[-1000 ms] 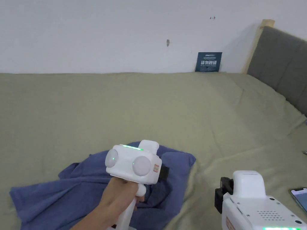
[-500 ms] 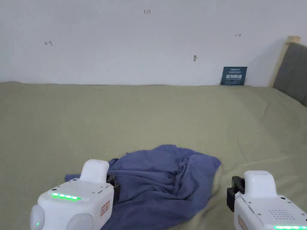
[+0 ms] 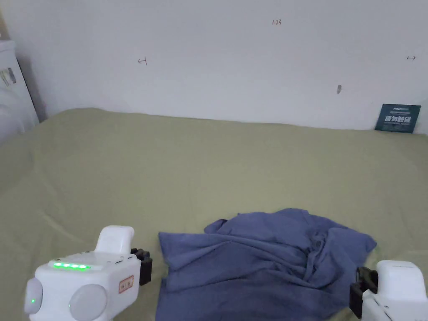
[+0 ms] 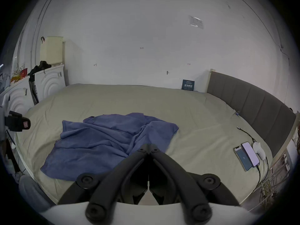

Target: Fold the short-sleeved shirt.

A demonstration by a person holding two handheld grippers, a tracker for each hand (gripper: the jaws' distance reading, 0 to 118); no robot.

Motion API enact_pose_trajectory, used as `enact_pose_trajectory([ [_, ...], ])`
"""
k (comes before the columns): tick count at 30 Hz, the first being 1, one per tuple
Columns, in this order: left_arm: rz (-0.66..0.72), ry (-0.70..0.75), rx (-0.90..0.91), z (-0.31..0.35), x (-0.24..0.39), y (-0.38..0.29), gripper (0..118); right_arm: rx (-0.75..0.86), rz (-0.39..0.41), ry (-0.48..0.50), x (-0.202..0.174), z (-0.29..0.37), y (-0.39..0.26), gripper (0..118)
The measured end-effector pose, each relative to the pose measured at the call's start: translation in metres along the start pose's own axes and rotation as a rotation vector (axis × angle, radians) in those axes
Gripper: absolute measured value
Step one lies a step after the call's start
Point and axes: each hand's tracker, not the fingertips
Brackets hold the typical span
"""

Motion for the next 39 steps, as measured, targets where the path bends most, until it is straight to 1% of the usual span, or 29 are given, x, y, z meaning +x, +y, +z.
enact_pose_trajectory([
  [3,0.045,-0.02,-0.087,-0.045,-0.011,0.025,0,-0.008,0.001,-0.002,-0.002,-0.012,0.002,0],
  [7,0.006,0.007,-0.171,-0.112,-0.019,0.049,0,-0.036,0.01,-0.011,0.0,-0.031,0.0,0],
  [9,0.022,0.012,-0.21,-0.141,-0.02,0.06,1,-0.074,0.005,-0.012,0.003,-0.042,-0.001,0],
  [10,0.01,0.022,-0.228,-0.145,-0.014,0.06,13,-0.084,0.0,-0.008,0.004,-0.046,-0.002,0],
  [11,-0.004,0.008,-0.266,-0.159,-0.014,0.062,55,-0.093,-0.005,-0.002,0.006,-0.051,-0.004,0],
  [12,-0.025,0.035,-0.295,-0.171,-0.012,0.062,96,-0.101,-0.005,-0.001,0.007,-0.055,-0.005,0],
  [13,-0.039,0.084,-0.275,-0.178,-0.009,0.061,118,-0.107,-0.003,-0.004,0.008,-0.058,-0.007,0],
  [14,-0.064,0.12,-0.264,-0.178,-0.003,0.061,118,-0.111,-0.003,-0.009,0.01,-0.061,-0.009,0],
  [16,-0.066,0.123,-0.316,-0.195,-0.001,0.06,118,-0.129,-0.004,-0.02,0.013,-0.066,-0.013,0],
  [17,-0.047,0.119,-0.354,-0.201,0.0,0.058,117,-0.14,-0.006,-0.027,0.015,-0.068,-0.014,0],
  [18,-0.055,0.116,-0.371,-0.199,0.005,0.056,113,-0.147,-0.009,-0.027,0.018,-0.071,-0.015,0],
  [21,-0.176,0.118,-0.331,-0.189,0.023,0.052,82,-0.165,-0.009,-0.037,0.026,-0.078,-0.016,0],
  [22,-0.187,0.082,-0.327,-0.183,0.025,0.054,56,-0.172,-0.003,-0.043,0.029,-0.082,-0.015,0],
  [23,-0.19,0.031,-0.321,-0.178,0.03,0.056,6,-0.184,0.005,-0.054,0.032,-0.088,-0.013,0],
  [24,-0.207,0.036,-0.301,-0.176,0.036,0.055,3,-0.189,0.005,-0.062,0.037,-0.096,-0.009,0],
  [25,-0.248,0.083,-0.301,-0.174,0.042,0.055,3,-0.196,0.009,-0.067,0.042,-0.103,-0.006,0],
  [26,-0.291,0.079,-0.317,-0.176,0.042,0.055,3,-0.204,0.015,-0.077,0.048,-0.113,-0.001,0],
  [28,-0.271,0.065,-0.316,-0.176,0.041,0.052,3,-0.216,0.018,-0.092,0.062,-0.136,0.01,0],
  [30,-0.196,0.05,-0.32,-0.18,0.036,0.052,3,-0.264,0.022,-0.106,0.078,-0.167,0.021,0],
  [31,-0.166,0.041,-0.316,-0.18,0.033,0.052,3,-0.292,0.015,-0.093,0.086,-0.181,0.026,0],
  [33,-0.117,0.022,-0.312,-0.177,0.027,0.052,3,-0.361,0.046,-0.104,0.099,-0.215,0.035,0],
  [34,-0.117,0.016,-0.312,-0.179,0.025,0.052,3,-0.38,0.038,-0.101,0.105,-0.229,0.038,0],
  [37,-0.106,0.003,-0.303,-0.176,0.021,0.05,3,-0.447,-0.061,-0.087,0.129,-0.268,0.043,0],
  [39,-0.101,-0.004,-0.296,-0.178,0.021,0.049,3,-0.531,-0.127,-0.042,0.142,-0.291,0.041,0],
])
